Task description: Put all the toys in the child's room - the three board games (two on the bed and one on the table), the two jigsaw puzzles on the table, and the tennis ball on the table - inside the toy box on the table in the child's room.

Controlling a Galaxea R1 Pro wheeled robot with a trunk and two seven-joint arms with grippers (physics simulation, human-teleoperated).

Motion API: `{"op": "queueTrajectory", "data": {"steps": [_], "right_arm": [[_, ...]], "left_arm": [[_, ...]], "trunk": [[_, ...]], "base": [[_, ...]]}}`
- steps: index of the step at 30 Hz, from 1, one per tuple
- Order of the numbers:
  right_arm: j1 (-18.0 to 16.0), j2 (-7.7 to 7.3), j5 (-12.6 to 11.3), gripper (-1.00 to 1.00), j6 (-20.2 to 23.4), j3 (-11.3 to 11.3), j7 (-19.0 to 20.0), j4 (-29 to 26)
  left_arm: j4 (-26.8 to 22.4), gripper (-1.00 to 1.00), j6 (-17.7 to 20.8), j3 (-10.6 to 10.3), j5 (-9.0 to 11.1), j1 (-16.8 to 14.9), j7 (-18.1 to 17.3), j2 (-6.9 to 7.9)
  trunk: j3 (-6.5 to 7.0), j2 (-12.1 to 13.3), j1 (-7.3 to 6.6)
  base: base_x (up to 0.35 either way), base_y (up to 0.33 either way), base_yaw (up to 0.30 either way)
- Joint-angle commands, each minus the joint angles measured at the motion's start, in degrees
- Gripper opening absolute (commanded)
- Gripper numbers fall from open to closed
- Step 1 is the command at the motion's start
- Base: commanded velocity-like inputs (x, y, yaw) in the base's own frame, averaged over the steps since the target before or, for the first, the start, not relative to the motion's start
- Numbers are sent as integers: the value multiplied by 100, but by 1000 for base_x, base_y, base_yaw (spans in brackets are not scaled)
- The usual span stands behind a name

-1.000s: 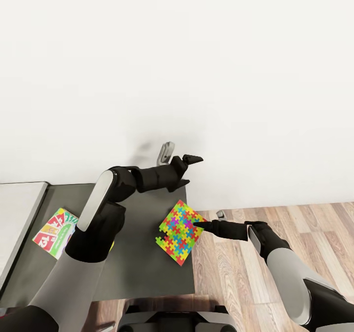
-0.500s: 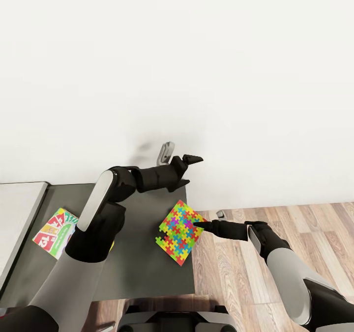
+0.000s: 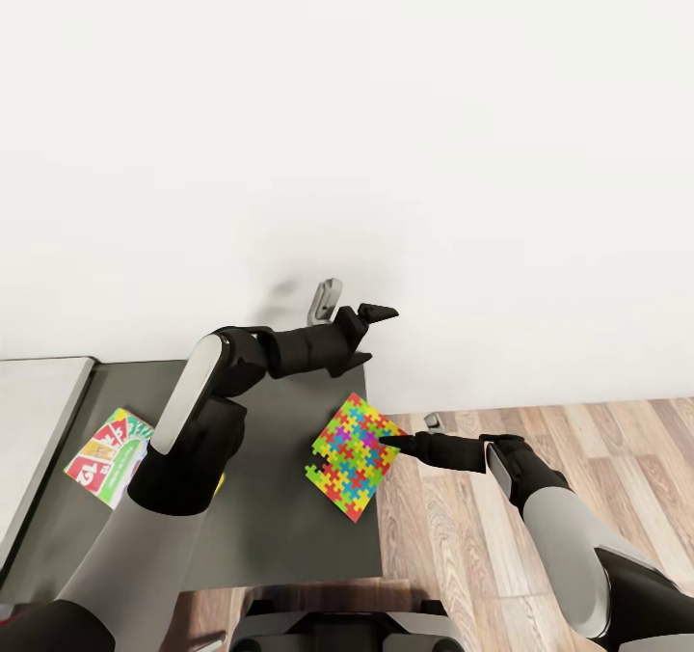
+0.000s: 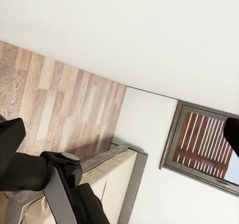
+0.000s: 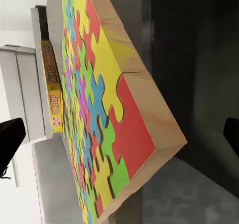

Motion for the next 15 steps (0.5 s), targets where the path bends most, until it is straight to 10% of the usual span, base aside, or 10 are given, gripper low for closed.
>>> {"op": "queueTrajectory", "data": {"steps": [1, 15], "right_arm": [[-4, 5, 52, 100, 51, -48, 35, -4], [-4, -2, 52, 100, 51, -48, 35, -9]], "left_arm": [[-3, 100, 5, 5, 44, -5, 53, -3], [-3, 100, 5, 5, 44, -5, 53, -4]], "trunk": [[-7, -10, 3], [2, -10, 3]], "base": [[0, 0, 66], [0, 0, 82]]}}
